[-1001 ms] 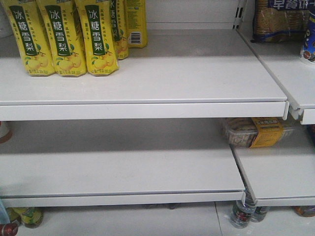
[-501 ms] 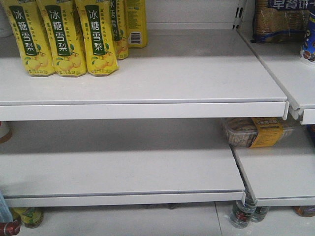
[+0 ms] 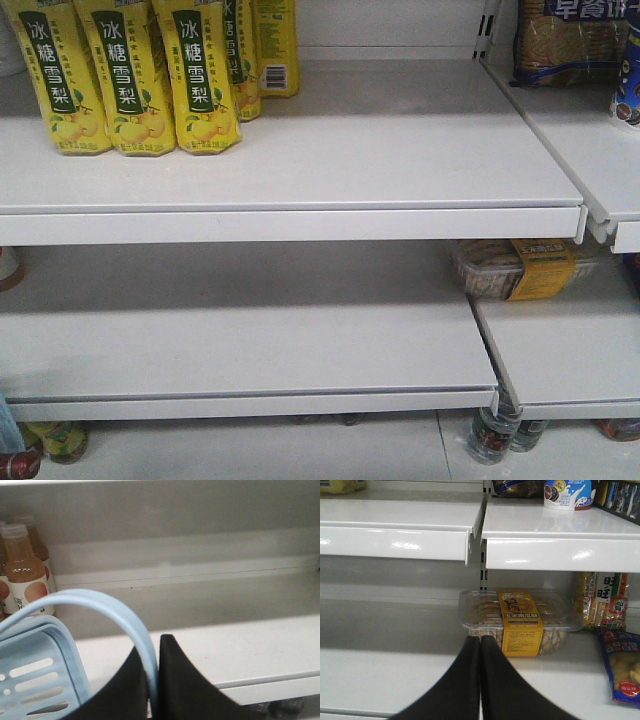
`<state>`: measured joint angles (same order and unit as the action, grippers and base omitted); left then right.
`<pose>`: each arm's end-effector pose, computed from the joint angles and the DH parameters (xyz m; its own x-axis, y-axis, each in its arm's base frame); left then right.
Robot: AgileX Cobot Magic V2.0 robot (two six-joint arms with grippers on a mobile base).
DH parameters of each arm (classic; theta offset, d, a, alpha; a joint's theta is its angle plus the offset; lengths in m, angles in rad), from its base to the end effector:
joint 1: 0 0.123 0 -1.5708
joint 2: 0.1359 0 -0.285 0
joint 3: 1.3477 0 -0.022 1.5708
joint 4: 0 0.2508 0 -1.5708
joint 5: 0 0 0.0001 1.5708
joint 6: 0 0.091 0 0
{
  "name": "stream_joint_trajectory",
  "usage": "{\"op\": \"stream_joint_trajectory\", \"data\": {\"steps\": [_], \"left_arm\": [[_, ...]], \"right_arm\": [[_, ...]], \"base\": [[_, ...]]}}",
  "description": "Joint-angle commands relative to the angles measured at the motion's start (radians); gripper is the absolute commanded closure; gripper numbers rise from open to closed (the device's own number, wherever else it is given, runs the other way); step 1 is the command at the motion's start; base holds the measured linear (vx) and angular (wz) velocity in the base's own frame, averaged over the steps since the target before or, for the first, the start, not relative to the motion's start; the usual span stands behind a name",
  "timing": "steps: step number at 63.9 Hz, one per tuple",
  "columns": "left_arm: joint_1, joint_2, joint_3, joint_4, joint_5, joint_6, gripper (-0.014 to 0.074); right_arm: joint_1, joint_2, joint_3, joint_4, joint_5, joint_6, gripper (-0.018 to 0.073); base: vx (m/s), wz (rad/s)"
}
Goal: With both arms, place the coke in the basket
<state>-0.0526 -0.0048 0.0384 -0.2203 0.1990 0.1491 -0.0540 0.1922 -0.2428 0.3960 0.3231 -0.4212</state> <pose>0.0564 -0.0069 0.1828 -0.1461 -0.0593 -0.9875 0.0857 0.9937 -0.0723 0.0652 0.0077 0.2564 -0.1578 -0.0350 -0.9869 -0.0741 0.9970 -0.0235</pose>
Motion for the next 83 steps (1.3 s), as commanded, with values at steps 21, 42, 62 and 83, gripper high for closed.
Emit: {"op": "stream_joint_trajectory", "data": {"steps": [21,42,62,83], "left_arm": [[-0.002,-0.022,-0.031,0.039,-0.155,0.032,0.0603],[-0.002,-0.022,-0.031,0.039,-0.155,0.032,0.0603],[-0.002,-0.022,-0.031,0.039,-0.155,0.032,0.0603],[-0.002,-0.022,-0.031,0.039,-0.155,0.032,0.0603]], "right_arm": [[-0.006,0.012,-0.026,0.007,-0.076,-0.007,0.0569],[-0.002,0.012,-0.025,-0.042,-0.076,0.008,0.0569],[-0.003,-0.095,0.018,-0.348,-0.077,0.362,0.0569],[0.081,-0.178,0.158,-0.470,-0.165,0.523,0.0569]], "base": [[0.00,0.00],[0.00,0.00],[0.00,0.00],[0.00,0.00]]}}
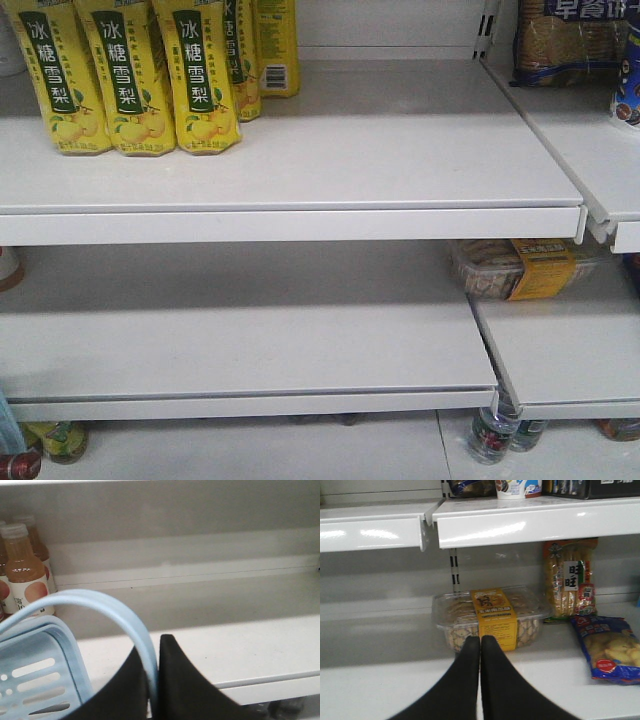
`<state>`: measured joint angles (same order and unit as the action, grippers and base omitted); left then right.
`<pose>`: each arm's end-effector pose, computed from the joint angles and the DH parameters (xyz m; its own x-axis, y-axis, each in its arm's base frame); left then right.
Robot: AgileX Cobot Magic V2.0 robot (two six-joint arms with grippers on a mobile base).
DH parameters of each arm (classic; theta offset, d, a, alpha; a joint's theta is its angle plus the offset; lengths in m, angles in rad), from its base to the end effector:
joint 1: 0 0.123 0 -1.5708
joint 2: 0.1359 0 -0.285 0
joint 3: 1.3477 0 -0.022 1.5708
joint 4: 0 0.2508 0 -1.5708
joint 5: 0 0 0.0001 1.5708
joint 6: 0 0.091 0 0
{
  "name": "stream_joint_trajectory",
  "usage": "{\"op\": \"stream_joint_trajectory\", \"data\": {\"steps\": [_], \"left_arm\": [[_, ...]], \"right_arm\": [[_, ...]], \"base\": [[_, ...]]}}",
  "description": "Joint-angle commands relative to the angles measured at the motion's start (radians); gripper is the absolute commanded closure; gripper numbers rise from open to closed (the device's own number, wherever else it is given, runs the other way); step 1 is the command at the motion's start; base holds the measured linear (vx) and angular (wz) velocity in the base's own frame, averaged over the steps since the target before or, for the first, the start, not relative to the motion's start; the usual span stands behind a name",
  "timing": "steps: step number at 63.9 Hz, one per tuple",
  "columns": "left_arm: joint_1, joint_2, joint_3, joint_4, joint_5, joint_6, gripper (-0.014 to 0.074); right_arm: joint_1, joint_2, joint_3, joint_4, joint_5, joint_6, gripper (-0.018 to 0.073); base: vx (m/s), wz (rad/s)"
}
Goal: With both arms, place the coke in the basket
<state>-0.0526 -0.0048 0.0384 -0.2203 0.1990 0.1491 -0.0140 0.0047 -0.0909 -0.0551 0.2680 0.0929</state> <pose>0.0564 -0.0069 0.1828 -0.1461 -0.0593 -0.9875 0.0857 0.9937 -0.0723 0.0516 -0.0021 0.2192 -0.0929 0.0410 -0.9948 0.0322 0.9987 0.0382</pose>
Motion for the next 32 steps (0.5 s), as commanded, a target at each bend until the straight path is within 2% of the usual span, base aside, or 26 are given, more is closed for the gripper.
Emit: {"op": "stream_joint_trajectory", "data": {"steps": [1,7,17,32], "left_arm": [[-0.002,-0.022,-0.031,0.039,-0.155,0.032,0.0603],[-0.002,-0.022,-0.031,0.039,-0.155,0.032,0.0603],[-0.002,-0.022,-0.031,0.039,-0.155,0.032,0.0603],[-0.002,-0.022,-0.031,0.039,-0.155,0.032,0.0603]], "right_arm": [[0.049,0.010,0.012,-0.019,-0.114,0.009,0.0569],[0.089,0.010,0.048,-0.019,-0.161,0.009,0.0569],[0.085,0.010,0.127,-0.013,-0.318,0.014,0.0569],[0.085,0.010,0.128,-0.037,-0.291,0.000,0.0569]], "base": [[0.00,0.00],[0.00,0.00],[0.00,0.00],[0.00,0.00]]}}
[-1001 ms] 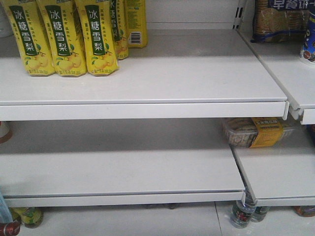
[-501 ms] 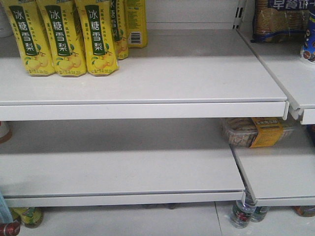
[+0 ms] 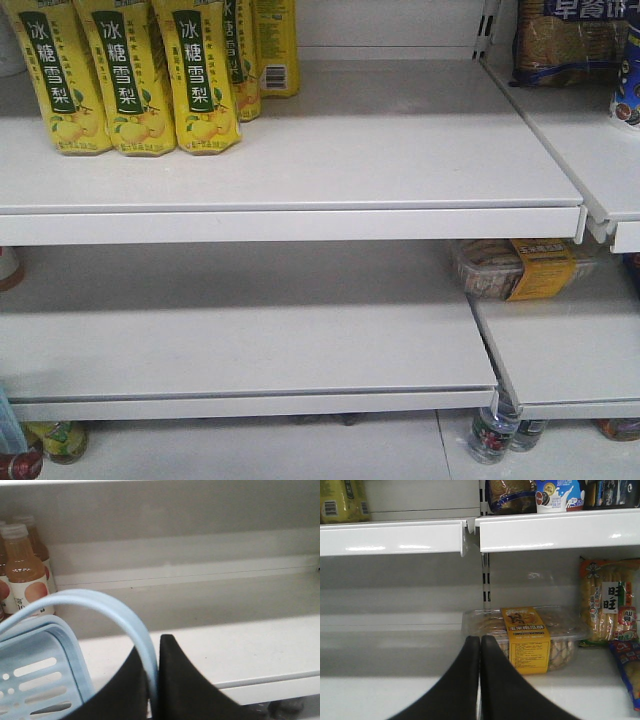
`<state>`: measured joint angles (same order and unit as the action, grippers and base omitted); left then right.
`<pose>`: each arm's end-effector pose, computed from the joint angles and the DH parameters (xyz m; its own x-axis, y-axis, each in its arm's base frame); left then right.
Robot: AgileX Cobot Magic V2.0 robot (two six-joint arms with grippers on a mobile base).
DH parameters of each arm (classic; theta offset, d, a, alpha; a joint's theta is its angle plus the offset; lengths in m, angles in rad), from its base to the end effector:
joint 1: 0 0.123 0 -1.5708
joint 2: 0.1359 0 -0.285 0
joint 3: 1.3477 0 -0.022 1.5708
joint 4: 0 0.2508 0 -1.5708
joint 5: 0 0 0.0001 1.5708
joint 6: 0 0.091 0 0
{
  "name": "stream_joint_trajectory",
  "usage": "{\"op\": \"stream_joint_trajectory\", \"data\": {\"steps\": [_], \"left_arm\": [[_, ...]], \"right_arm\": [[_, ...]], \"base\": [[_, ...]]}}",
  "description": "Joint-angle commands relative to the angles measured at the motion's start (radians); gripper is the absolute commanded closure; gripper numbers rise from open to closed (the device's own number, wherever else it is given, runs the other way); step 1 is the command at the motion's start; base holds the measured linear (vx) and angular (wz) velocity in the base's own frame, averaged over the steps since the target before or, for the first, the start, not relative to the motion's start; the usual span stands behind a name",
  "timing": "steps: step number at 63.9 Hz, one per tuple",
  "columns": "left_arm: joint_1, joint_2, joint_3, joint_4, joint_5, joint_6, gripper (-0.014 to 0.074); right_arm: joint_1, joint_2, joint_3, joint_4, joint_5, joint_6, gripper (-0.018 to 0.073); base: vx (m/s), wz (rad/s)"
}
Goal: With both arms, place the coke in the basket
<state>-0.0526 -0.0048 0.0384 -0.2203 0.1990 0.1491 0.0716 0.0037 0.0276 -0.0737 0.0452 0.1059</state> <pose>0.0564 -0.0069 0.1828 -0.1461 -0.0593 -0.9875 0.0857 0.9937 -0.0723 0.0578 0.0038 0.1995 0.0086 0.0330 -0.9994 -0.0685 0.9971 0.0323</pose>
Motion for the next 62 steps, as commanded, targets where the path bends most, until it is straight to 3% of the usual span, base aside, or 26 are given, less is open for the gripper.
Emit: {"op": "stream_joint_trajectory", "data": {"steps": [1,62], "left_arm": [[-0.002,-0.022,-0.031,0.039,-0.155,0.032,0.0603],[-0.002,-0.022,-0.031,0.039,-0.155,0.032,0.0603]], "right_arm": [[0.000,0.011,0.009,-0.018,-0.065,-0.013,0.0569],[0.000,0.011,0.008,0.001,-0.045,-0.011,0.0569]], "base": [[0.00,0.00],[0.00,0.00]]}}
